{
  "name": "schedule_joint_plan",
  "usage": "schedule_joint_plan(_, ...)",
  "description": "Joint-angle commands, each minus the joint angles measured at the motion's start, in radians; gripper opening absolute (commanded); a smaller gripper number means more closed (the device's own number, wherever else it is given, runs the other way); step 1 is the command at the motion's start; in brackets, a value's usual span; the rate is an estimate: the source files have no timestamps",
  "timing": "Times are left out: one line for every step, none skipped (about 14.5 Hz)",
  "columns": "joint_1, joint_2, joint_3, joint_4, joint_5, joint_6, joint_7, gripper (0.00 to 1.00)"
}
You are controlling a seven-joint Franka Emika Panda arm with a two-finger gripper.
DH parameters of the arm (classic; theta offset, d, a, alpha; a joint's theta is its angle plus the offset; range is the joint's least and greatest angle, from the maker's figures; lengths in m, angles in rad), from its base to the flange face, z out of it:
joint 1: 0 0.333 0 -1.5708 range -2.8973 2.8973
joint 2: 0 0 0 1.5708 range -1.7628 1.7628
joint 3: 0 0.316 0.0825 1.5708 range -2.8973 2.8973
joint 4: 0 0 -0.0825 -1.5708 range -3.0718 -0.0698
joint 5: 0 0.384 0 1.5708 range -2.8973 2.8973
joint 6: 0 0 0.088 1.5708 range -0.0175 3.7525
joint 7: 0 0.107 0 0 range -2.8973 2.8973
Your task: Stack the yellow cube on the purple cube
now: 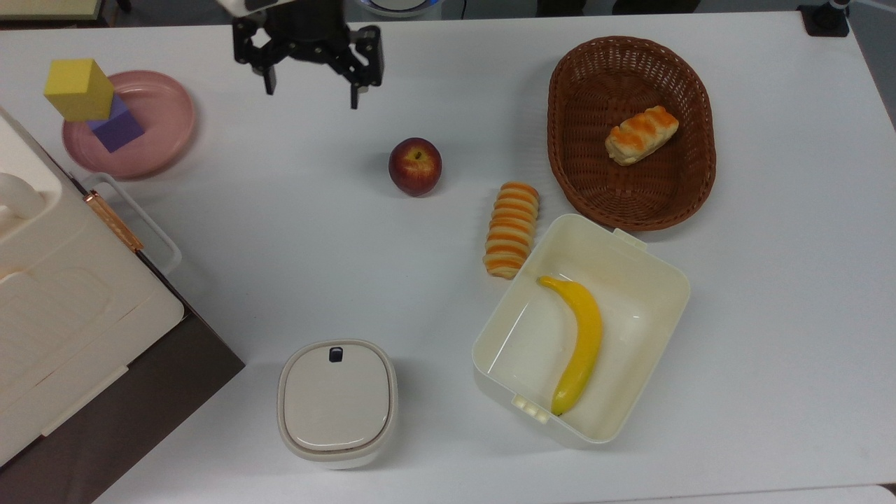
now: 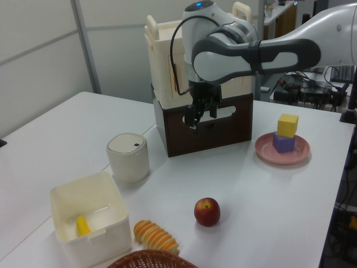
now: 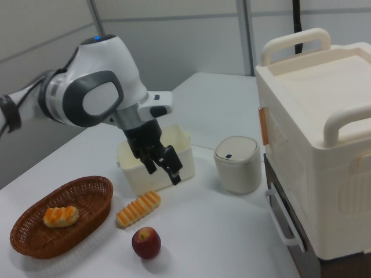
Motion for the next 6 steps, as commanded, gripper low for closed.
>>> schedule_joint_plan(0.009, -0.045, -0.015, 0.02, 0.111, -0.126, 0.005, 1.0)
schedule_joint_plan(0.009, -0.045, -0.011, 0.026, 0.112, -0.164, 0.005, 1.0)
schedule_joint_plan(0.009, -0.045, 0.003, 0.034, 0.112, -0.181, 0.005, 1.0)
schedule_joint_plan(0.009, -0.045, 0.009, 0.04, 0.109, -0.183, 0.005, 1.0)
schedule_joint_plan(0.009, -0.046, 0.009, 0.04, 0.106, -0.183, 0.003, 1.0)
schedule_joint_plan(0.007, -0.048, 0.009, 0.04, 0.106, -0.183, 0.0, 1.0)
